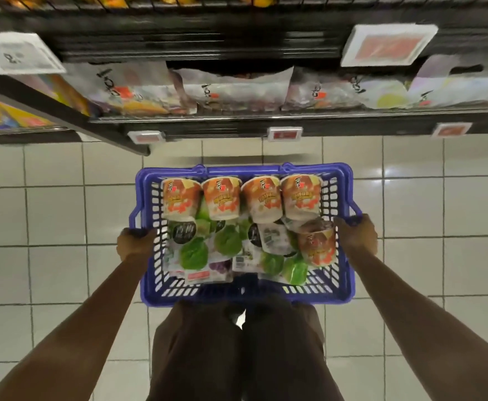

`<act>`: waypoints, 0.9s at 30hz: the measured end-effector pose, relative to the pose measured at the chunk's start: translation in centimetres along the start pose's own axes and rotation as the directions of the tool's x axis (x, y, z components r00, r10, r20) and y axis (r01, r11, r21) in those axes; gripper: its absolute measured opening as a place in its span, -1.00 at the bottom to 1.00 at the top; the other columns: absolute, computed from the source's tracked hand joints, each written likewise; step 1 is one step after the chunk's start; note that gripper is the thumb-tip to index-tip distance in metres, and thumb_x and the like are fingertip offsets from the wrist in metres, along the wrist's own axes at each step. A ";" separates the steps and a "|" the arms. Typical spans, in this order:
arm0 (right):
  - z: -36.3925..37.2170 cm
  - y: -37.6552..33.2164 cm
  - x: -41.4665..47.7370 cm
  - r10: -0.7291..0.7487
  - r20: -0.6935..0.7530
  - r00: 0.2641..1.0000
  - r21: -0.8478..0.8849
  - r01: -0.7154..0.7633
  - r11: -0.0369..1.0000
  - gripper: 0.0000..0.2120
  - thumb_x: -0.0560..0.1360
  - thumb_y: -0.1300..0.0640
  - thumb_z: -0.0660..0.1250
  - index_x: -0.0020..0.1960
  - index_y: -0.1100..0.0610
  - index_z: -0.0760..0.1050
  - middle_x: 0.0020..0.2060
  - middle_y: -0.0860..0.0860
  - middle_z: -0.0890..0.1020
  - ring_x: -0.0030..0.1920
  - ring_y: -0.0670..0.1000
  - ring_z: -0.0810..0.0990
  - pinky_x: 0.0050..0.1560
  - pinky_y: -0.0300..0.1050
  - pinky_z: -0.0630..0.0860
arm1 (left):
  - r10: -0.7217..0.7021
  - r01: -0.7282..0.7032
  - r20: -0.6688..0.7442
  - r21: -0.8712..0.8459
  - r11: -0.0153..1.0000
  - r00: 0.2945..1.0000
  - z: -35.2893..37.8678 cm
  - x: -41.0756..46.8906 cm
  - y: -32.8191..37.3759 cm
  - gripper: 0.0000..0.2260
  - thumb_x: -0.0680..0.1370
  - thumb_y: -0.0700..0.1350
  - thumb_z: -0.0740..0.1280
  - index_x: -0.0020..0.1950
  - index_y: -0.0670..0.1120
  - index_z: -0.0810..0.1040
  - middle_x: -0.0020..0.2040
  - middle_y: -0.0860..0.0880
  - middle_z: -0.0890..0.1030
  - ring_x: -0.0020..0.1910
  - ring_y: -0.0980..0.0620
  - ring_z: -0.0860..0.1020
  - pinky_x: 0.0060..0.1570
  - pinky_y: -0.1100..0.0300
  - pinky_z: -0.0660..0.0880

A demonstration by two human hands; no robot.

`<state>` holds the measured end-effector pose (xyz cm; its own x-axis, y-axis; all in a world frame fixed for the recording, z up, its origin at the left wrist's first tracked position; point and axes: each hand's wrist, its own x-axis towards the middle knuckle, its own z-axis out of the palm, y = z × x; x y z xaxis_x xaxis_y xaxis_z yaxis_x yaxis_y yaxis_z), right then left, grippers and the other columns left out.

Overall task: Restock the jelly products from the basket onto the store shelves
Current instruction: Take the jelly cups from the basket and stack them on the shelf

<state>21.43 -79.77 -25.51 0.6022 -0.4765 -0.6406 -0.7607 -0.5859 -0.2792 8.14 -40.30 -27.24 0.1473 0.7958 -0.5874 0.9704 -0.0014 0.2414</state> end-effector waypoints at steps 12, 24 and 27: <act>-9.5 3.0 -7.6 0.128 -0.152 0.980 0.265 -0.084 0.961 -0.78 0.44 0.00 0.45 -0.08 0.10 0.49 -0.21 0.05 0.59 -0.18 0.12 0.53 -0.12 -0.09 0.37 | 0.173 -0.173 0.011 0.095 0.980 0.985 -7.9 -8.6 5.7 -0.80 0.45 -0.09 0.49 -0.08 -0.20 0.59 -0.15 -0.20 0.62 -0.27 -0.12 0.52 -0.22 0.15 0.45; -35.4 7.7 -28.5 0.407 -0.270 0.873 0.542 -0.211 0.813 -0.74 0.42 -0.02 0.42 -0.03 0.14 0.55 -0.23 0.07 0.59 -0.23 0.12 0.56 -0.19 -0.07 0.40 | 0.569 -0.586 0.139 0.205 0.784 0.810 -24.0 -34.3 19.4 -0.58 0.40 -0.04 0.52 0.13 -0.30 0.62 -0.01 -0.32 0.65 -0.02 -0.30 0.63 -0.11 -0.03 0.51; -41.2 11.5 -31.8 0.485 -0.278 0.829 0.633 -0.221 0.741 -0.70 0.40 -0.09 0.43 -0.06 0.13 0.55 -0.22 0.10 0.61 -0.22 0.14 0.58 -0.19 -0.03 0.46 | 0.639 -0.677 0.225 0.211 0.705 0.735 -24.4 -41.7 22.4 -0.52 0.40 0.01 0.51 0.20 -0.26 0.60 0.07 -0.34 0.64 0.06 -0.32 0.62 0.05 -0.14 0.56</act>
<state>3.51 -98.35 21.15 0.1973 -0.8618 -0.4673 -0.8508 0.0863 -0.5183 19.11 -58.73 21.52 0.7717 0.4482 -0.4511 0.6245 -0.6680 0.4046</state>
